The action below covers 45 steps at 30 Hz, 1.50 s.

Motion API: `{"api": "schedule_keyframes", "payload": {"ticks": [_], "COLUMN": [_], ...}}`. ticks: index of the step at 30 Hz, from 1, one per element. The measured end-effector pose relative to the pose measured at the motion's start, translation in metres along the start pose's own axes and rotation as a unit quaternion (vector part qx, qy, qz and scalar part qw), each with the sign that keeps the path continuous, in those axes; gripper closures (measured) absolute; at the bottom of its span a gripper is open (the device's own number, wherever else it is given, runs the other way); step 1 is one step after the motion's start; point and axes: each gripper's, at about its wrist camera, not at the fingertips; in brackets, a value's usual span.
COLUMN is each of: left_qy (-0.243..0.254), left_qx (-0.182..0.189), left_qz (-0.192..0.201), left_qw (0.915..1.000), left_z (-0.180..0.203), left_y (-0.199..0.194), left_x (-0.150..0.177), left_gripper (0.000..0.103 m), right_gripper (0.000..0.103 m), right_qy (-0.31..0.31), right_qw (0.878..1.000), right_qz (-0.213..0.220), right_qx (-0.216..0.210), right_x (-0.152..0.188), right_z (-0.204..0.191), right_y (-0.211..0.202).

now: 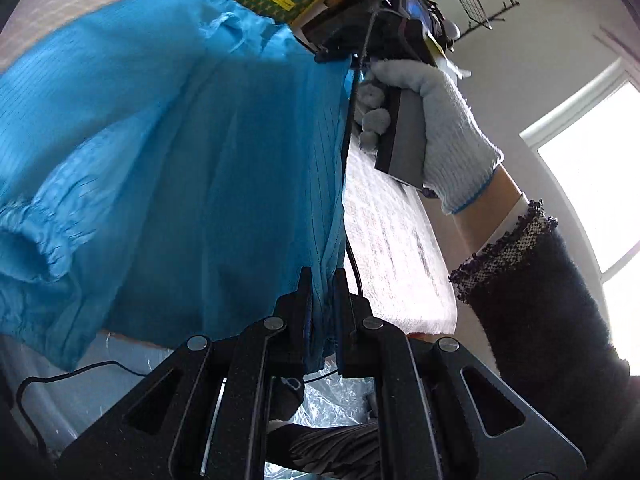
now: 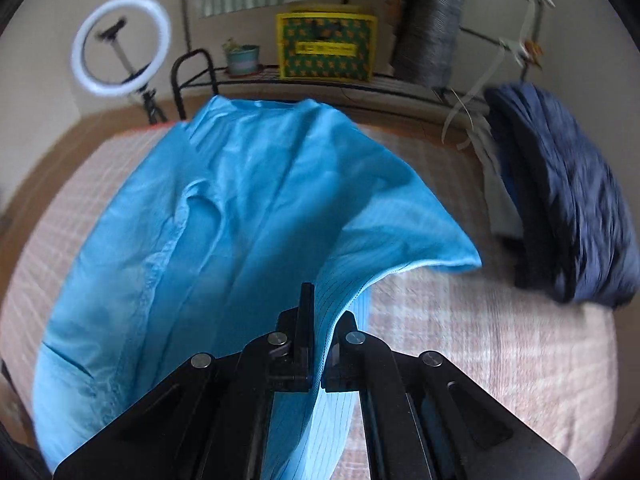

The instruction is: Fold large clothes

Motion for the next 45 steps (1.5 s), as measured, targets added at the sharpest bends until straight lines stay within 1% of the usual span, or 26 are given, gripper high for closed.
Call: {"api": "schedule_keyframes", "payload": {"ticks": [2,5,8,9,11,12,15,17,18,20,21,22,23,25,27,28,30,31,33,34,35,36,37,39,43,45], "left_qy": [-0.014,-0.030,-0.053,-0.056,-0.058,-0.060,-0.064,-0.058,-0.056,-0.056,-0.057,-0.057,-0.055,-0.053,-0.052,-0.051,-0.051,-0.051,-0.053,-0.056,-0.059,-0.060,-0.060,-0.060,-0.059,-0.063], "left_qx": [-0.003,-0.015,-0.022,-0.024,-0.030,-0.031,-0.030,-0.033,-0.033,-0.032,-0.031,-0.031,-0.033,-0.033,-0.033,-0.033,-0.032,-0.032,-0.032,-0.031,-0.029,-0.028,-0.026,-0.022,-0.012,-0.008], "left_qz": [0.001,0.002,0.002,0.002,0.005,0.004,-0.003,-0.003,-0.004,-0.006,-0.007,-0.007,-0.008,-0.008,-0.010,-0.010,-0.012,-0.014,-0.016,-0.018,-0.020,-0.020,-0.021,-0.022,-0.024,-0.025], "left_qw": [0.9999,0.9994,0.9983,0.9981,0.9979,0.9977,0.9975,0.9978,0.9979,0.9979,0.9978,0.9979,0.9979,0.9980,0.9981,0.9981,0.9981,0.9981,0.9980,0.9978,0.9977,0.9976,0.9976,0.9977,0.9979,0.9977], "left_z": [-0.010,-0.026,-0.042,-0.045,-0.049,-0.051,-0.055,-0.055,-0.056,-0.057,-0.059,-0.058,-0.055,-0.055,-0.054,-0.053,-0.051,-0.052,-0.052,-0.053,-0.053,-0.053,-0.053,-0.056,-0.056,-0.057], "left_y": [-0.006,-0.013,-0.018,-0.019,-0.021,-0.021,-0.018,-0.017,-0.016,-0.015,-0.016,-0.014,-0.013,-0.013,-0.013,-0.012,-0.012,-0.012,-0.011,-0.010,-0.009,-0.009,-0.008,-0.009,-0.009,-0.010], "left_x": [0.002,0.003,0.003,0.003,0.003,0.003,0.004,0.006,0.005,0.005,0.004,0.003,0.003,0.004,0.005,0.005,0.004,0.001,-0.001,-0.002,-0.002,-0.003,-0.004,-0.003,-0.004,-0.006], "left_gripper": [0.097,0.097,0.097,0.097,0.097,0.097,0.097,0.097,0.097,0.097,0.097,0.097,0.097,0.097,0.097,0.097,0.097,0.097,0.097,0.097,0.097,0.097,0.097,0.097,0.097,0.097], "right_gripper": [0.103,0.103,0.103,0.103,0.102,0.102,0.098,0.090,0.089,0.088,0.088,0.083,0.073,0.065,0.065,0.065,0.065,0.065,0.065,0.069,0.093,0.103,0.102,0.103,0.103,0.103], "right_qy": [-0.052,-0.111,-0.173,-0.189,-0.196,-0.193,-0.172,-0.144,-0.129,-0.107,-0.099,-0.079,-0.046,0.019,0.078,0.103,0.148,0.161,0.165,0.159,0.153,0.146,0.142,0.138,0.135,0.124], "right_qw": [0.998,0.994,0.985,0.982,0.980,0.981,0.981,0.979,0.975,0.966,0.964,0.965,0.969,0.974,0.973,0.970,0.957,0.954,0.953,0.954,0.955,0.956,0.958,0.960,0.962,0.966], "right_qz": [0.003,-0.001,-0.005,-0.008,-0.019,-0.029,-0.071,-0.078,-0.083,-0.077,-0.068,-0.055,-0.050,-0.049,-0.057,-0.062,-0.073,-0.078,-0.083,-0.087,-0.091,-0.093,-0.091,-0.068,-0.028,-0.015], "right_qx": [0.016,0.015,0.022,0.020,0.013,-0.001,-0.061,-0.122,-0.158,-0.220,-0.236,-0.244,-0.238,-0.220,-0.209,-0.212,-0.238,-0.242,-0.239,-0.237,-0.237,-0.237,-0.232,-0.235,-0.236,-0.228], "right_x": [-0.004,-0.004,0.003,0.005,0.005,0.006,0.006,0.006,0.007,0.007,0.009,0.008,0.006,0.001,-0.004,-0.006,-0.010,-0.012,-0.016,-0.018,-0.020,-0.022,-0.025,-0.034,-0.079,-0.103], "right_z": [-0.032,-0.079,-0.120,-0.131,-0.142,-0.143,-0.134,-0.115,-0.102,-0.072,-0.059,-0.039,-0.016,0.020,0.052,0.062,0.077,0.079,0.075,0.070,0.067,0.063,0.060,0.058,0.060,0.051], "right_y": [0.003,0.013,0.028,0.034,0.044,0.049,0.054,0.043,0.035,0.015,0.008,0.001,-0.001,0.010,0.026,0.035,0.055,0.064,0.079,0.085,0.089,0.091,0.089,0.077,0.057,0.052]}}
Point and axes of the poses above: each gripper's, at about its wrist camera, not at the fingertips, and y roughly the way its jaws point, z to its right, x to its underside
